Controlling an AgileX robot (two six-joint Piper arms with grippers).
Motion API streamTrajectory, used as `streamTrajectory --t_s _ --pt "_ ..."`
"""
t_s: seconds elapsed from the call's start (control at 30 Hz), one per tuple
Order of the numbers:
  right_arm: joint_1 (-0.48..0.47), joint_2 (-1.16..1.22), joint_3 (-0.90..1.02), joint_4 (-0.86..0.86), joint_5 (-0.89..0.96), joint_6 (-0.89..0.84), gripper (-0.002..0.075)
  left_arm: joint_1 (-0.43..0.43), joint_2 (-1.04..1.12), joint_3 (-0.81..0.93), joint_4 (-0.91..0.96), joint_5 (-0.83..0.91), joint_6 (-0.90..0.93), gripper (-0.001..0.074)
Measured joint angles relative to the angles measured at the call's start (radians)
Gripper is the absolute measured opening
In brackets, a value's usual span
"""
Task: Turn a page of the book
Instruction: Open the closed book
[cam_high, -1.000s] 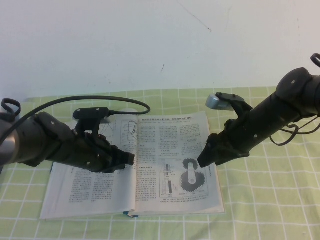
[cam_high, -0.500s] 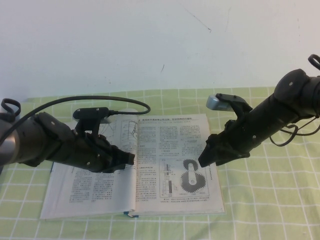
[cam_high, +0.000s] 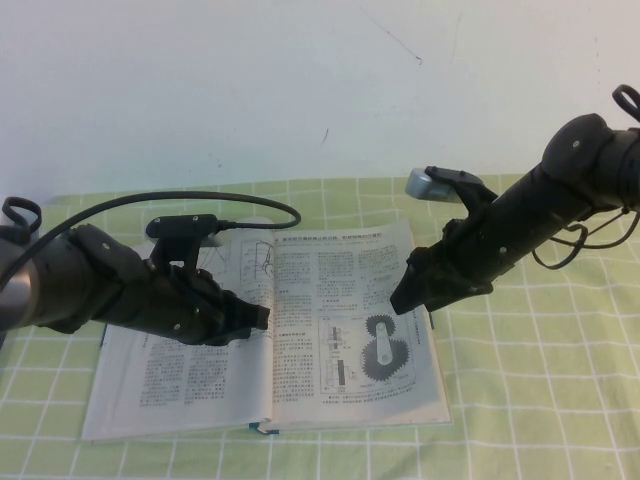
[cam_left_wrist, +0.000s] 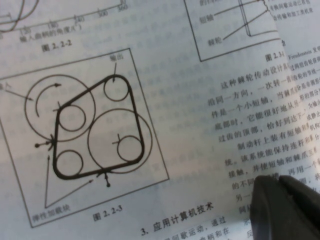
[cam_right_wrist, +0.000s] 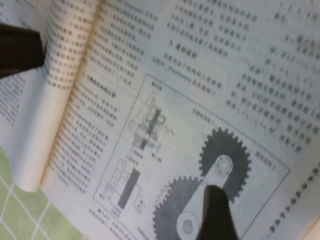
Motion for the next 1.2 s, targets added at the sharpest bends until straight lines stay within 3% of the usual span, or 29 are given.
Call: streamTrajectory --t_s 1.2 --pt "0.015 0.060 -0.025 -0.094 0.040 0.098 0.0437 0.000 0.008 0.000 -0.016 -0.010 0.023 -0.0004"
